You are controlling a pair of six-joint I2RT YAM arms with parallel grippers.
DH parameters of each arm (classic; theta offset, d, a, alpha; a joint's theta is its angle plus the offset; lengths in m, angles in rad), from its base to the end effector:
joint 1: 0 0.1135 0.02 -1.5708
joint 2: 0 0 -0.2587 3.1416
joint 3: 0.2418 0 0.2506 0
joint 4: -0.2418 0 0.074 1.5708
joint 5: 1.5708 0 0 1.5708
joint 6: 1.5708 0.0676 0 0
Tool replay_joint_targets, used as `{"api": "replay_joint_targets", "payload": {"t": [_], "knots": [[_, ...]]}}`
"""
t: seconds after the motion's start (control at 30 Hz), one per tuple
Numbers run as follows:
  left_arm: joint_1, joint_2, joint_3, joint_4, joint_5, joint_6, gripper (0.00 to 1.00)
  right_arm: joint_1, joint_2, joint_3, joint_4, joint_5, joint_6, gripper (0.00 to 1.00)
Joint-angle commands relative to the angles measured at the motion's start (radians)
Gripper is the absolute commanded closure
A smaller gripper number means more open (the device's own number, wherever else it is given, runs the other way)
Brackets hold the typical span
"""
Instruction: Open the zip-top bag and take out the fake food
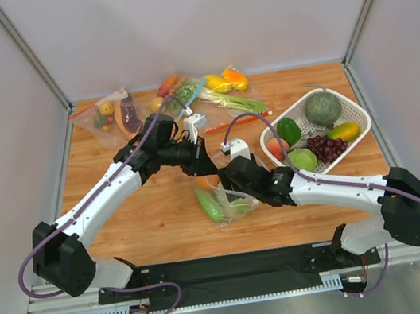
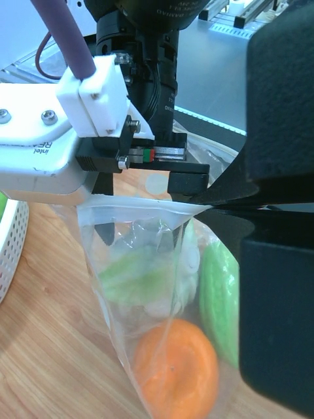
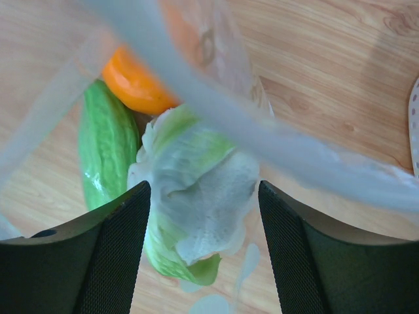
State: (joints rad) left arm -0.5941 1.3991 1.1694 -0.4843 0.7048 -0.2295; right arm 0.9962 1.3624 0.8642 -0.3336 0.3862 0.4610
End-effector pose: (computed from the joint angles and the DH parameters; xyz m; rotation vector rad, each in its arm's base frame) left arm 0.2417 -0.2161 0.2892 0.8131 2.2364 -1.2199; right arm 0.1849 0.2387 0.2021 -0.4465 2.2967 0.2612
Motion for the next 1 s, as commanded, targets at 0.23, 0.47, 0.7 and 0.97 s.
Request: {"api": "replay_joint_targets", "payload": {"t": [0.23,0.47,0.7,0.97], "knots": [[-0.006,-0.002,-0.005,0.016,0.03,-0.01,1.0,0.001,0.015,-0.024,-0.025,0.068,0.033,0.3],[-0.009,0.0,-0.005,0.018,0.032,-0.008,1.0,-0.001,0.063,-0.063,0.073,-0.009,0.051,0.29],[-0.01,-0.002,-0.004,0.015,0.032,-0.008,1.0,-0.008,0.073,-0.088,0.116,-0.055,0.062,0.42],[-0.012,0.008,0.001,0.006,0.015,-0.004,1.0,-0.008,0.014,-0.09,0.093,-0.043,0.056,1.0]]}}
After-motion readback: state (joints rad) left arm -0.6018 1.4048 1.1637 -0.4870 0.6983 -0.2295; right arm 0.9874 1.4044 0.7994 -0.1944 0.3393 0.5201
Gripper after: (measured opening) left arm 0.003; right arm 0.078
